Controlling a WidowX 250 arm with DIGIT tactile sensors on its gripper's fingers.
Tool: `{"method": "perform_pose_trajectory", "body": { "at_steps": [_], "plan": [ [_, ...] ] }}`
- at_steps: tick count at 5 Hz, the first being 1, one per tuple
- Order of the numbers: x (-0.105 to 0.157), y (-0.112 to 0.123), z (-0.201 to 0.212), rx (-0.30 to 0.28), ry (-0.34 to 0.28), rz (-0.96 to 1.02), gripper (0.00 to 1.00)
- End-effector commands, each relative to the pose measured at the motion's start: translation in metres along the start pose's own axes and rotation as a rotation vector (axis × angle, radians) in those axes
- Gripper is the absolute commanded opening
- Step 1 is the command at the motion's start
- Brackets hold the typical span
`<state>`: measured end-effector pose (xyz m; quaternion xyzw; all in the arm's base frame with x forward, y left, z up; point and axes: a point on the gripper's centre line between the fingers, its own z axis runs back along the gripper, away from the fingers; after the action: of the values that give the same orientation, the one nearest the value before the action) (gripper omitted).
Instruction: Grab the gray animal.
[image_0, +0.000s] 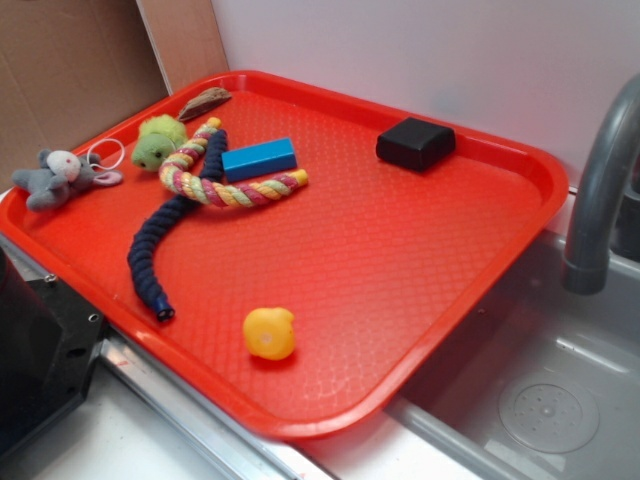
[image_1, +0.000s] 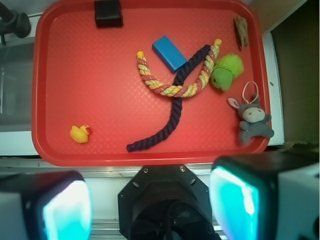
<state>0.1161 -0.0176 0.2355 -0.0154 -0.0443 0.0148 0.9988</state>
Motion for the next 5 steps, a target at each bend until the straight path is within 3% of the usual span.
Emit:
{"method": "perform_pose_trajectory", "body": {
  "at_steps": [1, 2, 3, 4, 5],
  "plan": [
    [0.000, 0.000, 0.000, 0.000, 0.000, 0.000, 1.00],
    [0.007, 0.043, -0.042, 0.080, 0.040, -0.027, 1.00],
    [0.003, 0.078, -0.073, 0.160, 0.031, -0.030, 1.00],
    [-0.003, 0.117, -0.105, 0.191, 0.051, -0.037, 1.00],
    [0.007, 0.138, -0.129, 0.122, 0.017, -0.096, 1.00]
  ]
}}
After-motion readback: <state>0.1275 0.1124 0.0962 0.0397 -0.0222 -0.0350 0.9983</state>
